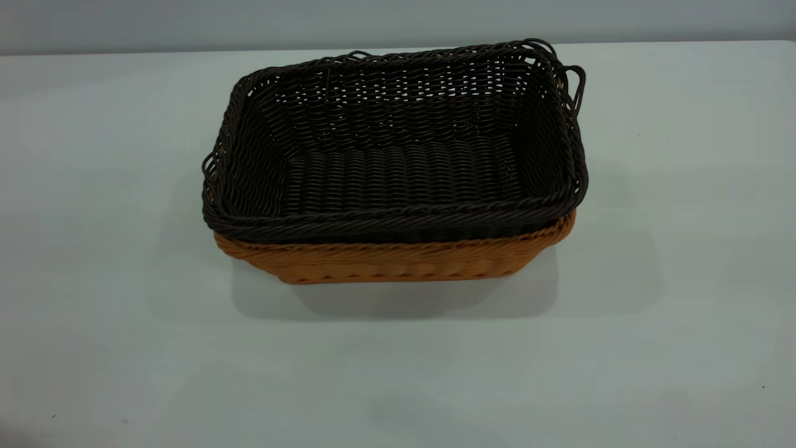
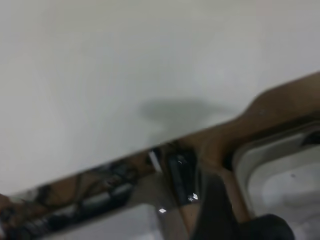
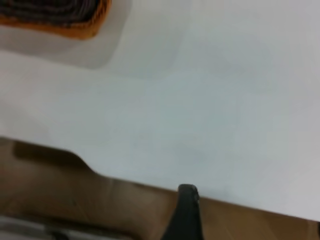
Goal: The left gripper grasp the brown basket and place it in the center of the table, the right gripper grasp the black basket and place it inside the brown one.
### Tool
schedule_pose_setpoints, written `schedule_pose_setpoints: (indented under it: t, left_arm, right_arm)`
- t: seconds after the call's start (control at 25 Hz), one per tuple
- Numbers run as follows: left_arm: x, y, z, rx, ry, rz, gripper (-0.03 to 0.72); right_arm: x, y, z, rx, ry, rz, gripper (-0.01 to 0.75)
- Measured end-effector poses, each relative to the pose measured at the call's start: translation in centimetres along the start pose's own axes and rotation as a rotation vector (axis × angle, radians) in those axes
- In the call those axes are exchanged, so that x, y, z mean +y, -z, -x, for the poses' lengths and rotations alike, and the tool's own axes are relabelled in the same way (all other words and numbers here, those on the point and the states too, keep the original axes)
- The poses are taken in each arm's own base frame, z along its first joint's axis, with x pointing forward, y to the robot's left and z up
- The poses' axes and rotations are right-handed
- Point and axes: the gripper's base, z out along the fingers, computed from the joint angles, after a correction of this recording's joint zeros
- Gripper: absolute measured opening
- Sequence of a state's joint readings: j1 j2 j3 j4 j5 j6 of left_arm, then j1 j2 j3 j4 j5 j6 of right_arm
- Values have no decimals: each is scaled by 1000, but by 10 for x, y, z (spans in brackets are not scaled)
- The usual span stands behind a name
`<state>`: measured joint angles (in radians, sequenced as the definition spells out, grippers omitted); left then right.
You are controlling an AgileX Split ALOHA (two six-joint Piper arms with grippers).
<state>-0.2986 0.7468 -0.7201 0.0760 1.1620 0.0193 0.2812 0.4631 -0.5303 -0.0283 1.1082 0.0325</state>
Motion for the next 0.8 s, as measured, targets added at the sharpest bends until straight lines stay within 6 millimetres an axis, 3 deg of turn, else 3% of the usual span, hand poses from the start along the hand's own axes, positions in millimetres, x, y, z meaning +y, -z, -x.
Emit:
schedule_pose_setpoints:
  t: [0.12,0.32,0.8]
  left_arm:
    - [-5,-13,-17,27,58,-35,461]
    - [-10,-28,-44,33,92,-61,461]
    - [-8,-11,-67,-270,102,-48,461]
  right_arm:
    - [0,-3,-16,-27,-20,2,583]
    - [0,4,-22,-91,-22,4,583]
    - [0,4,-22,-97,-21,4,583]
